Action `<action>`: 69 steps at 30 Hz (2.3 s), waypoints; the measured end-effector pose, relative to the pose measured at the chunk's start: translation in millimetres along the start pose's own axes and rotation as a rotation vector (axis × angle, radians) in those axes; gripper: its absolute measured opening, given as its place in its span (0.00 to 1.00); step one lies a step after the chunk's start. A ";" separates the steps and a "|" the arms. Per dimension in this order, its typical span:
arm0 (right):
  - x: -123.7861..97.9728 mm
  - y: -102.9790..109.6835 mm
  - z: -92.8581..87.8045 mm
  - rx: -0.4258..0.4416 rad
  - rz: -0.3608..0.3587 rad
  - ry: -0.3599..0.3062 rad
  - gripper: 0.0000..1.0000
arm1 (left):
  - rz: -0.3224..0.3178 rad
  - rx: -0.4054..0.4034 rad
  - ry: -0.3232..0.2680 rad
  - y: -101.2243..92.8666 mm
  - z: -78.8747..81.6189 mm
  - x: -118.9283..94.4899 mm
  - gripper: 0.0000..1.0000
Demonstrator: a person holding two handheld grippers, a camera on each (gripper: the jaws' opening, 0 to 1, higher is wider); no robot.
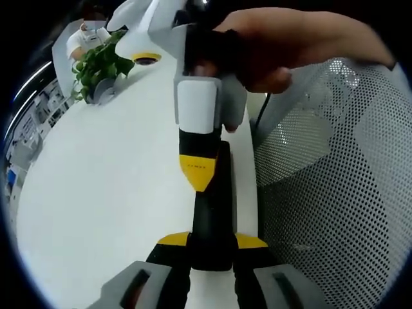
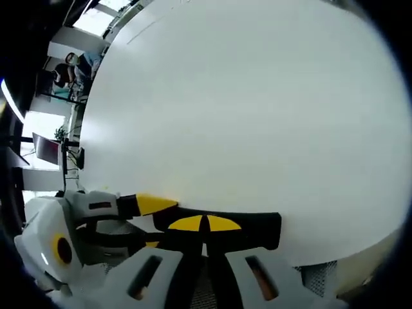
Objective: Press the specified remote control buttons in sequence, fully releasing each button before pressing the next.
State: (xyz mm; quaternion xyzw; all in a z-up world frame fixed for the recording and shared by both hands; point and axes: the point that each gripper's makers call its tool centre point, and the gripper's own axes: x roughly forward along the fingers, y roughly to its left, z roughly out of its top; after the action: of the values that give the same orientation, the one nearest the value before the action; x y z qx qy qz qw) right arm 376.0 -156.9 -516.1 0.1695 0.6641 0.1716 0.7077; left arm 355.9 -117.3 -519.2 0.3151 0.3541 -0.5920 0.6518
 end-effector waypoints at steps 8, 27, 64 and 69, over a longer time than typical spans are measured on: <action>0.9 -0.4 0.5 -0.027 -0.015 -0.013 0.00 | 0.001 0.000 0.000 0.5 0.5 0.3 0.24; -8.3 -1.5 -8.8 0.005 -0.015 0.021 0.00 | 0.008 -0.002 -0.001 1.2 1.4 0.9 0.24; -2.3 -2.9 -10.7 -0.311 -0.181 0.030 0.00 | 0.015 -0.014 -0.012 2.1 3.3 1.6 0.25; -2.5 -1.5 -11.5 -0.233 -0.098 -0.016 0.00 | 0.017 -0.014 -0.013 1.9 3.4 1.4 0.25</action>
State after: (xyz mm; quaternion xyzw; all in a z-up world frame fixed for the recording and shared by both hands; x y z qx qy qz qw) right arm 364.3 -159.2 -515.3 0.0548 0.6413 0.2116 0.7355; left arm 358.2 -120.7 -518.5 0.3096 0.3512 -0.5863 0.6611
